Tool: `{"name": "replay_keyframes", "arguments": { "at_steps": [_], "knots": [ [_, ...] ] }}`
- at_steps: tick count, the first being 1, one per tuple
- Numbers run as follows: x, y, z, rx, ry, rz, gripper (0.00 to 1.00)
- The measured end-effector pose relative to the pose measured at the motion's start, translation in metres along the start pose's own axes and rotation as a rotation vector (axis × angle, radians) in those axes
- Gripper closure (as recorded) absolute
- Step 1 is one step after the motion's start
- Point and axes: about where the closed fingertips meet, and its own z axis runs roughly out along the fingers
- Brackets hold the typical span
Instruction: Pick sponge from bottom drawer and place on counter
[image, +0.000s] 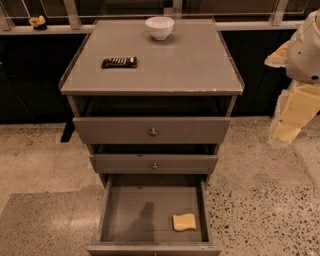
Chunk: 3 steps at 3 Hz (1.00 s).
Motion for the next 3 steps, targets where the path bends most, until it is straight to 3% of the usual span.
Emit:
{"name": "replay_keyframes", "arguments": {
  "at_steps": [1,2,3],
  "knots": [
    [0.0,0.002,-0.001,0.007,-0.005,-0.001,0.0],
    [0.015,0.026,0.017,-0.02,-0.018,0.03,0.0],
    [0.041,0.071,0.064,-0.099,-0.065,0.094,0.0]
  ]
}}
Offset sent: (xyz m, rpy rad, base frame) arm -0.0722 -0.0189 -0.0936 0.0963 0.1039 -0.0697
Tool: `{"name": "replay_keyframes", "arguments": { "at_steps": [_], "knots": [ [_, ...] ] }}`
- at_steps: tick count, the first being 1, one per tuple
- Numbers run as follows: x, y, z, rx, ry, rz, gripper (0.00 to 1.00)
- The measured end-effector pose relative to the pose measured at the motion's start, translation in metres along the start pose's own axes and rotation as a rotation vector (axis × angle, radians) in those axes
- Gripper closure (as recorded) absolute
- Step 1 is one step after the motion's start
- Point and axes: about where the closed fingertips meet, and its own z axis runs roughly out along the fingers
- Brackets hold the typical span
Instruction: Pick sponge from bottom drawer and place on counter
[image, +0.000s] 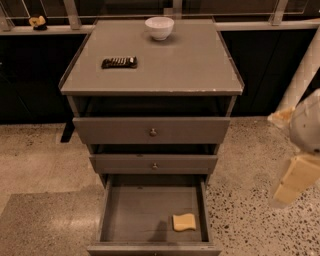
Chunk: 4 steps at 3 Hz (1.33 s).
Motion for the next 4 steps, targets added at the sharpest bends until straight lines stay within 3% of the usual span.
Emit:
{"name": "replay_keyframes", "arguments": {
  "at_steps": [2,3,4],
  "knots": [
    [0.055,0.052,0.137,-0.141,0.006,0.109,0.0],
    [0.076,0.061,0.208,-0.196,0.057,0.152,0.0],
    [0.097,0.054,0.279,-0.255,0.114,0.229,0.0]
  ]
}}
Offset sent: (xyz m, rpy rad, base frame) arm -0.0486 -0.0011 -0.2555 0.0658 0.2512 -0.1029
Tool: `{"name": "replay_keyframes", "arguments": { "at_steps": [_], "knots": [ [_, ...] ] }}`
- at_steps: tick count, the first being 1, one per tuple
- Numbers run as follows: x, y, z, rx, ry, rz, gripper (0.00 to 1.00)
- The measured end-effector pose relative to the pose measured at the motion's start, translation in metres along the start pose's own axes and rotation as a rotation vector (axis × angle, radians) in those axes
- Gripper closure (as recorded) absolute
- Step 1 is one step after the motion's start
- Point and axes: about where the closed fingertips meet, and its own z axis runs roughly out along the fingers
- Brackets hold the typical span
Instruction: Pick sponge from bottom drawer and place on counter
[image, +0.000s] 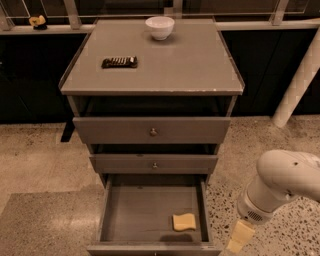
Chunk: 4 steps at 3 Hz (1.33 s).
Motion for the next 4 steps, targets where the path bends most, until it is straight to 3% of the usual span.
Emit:
{"name": "replay_keyframes", "arguments": {
  "at_steps": [1,2,3,4],
  "knots": [
    [0.006,-0.023,0.06,-0.09,0.035,0.079,0.0],
    [0.006,-0.023,0.06,-0.09,0.035,0.079,0.0],
    [0.018,-0.015,0.09,-0.116,-0.002,0.056,0.0],
    [0.025,-0.024,0.143,-0.144,-0.094,-0.005,0.0]
  ]
}}
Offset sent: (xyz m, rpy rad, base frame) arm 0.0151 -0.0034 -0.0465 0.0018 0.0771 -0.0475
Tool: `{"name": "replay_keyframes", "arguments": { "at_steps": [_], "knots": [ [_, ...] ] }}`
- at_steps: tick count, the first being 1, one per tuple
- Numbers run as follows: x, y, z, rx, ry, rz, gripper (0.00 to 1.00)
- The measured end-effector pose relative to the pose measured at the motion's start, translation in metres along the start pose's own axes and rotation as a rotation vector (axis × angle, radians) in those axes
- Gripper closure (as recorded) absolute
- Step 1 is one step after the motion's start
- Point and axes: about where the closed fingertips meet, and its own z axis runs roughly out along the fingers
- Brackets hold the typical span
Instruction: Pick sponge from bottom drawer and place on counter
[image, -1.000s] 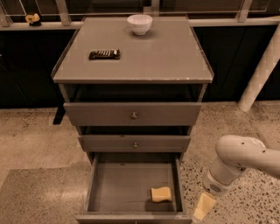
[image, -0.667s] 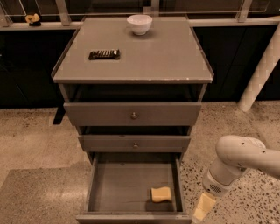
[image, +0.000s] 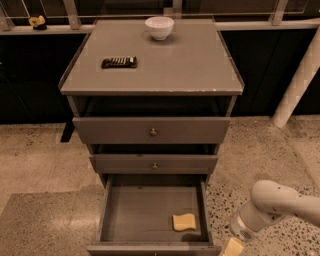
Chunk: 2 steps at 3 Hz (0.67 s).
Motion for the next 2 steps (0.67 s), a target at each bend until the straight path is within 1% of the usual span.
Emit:
{"name": "replay_keyframes", "arguments": {
  "at_steps": [1,2],
  "knots": [
    [0.004,-0.026,0.07,-0.024,-0.046,-0.03,0.0],
    [-0.002,-0.067,0.138,-0.031,-0.063,0.04,0.0]
  ]
}}
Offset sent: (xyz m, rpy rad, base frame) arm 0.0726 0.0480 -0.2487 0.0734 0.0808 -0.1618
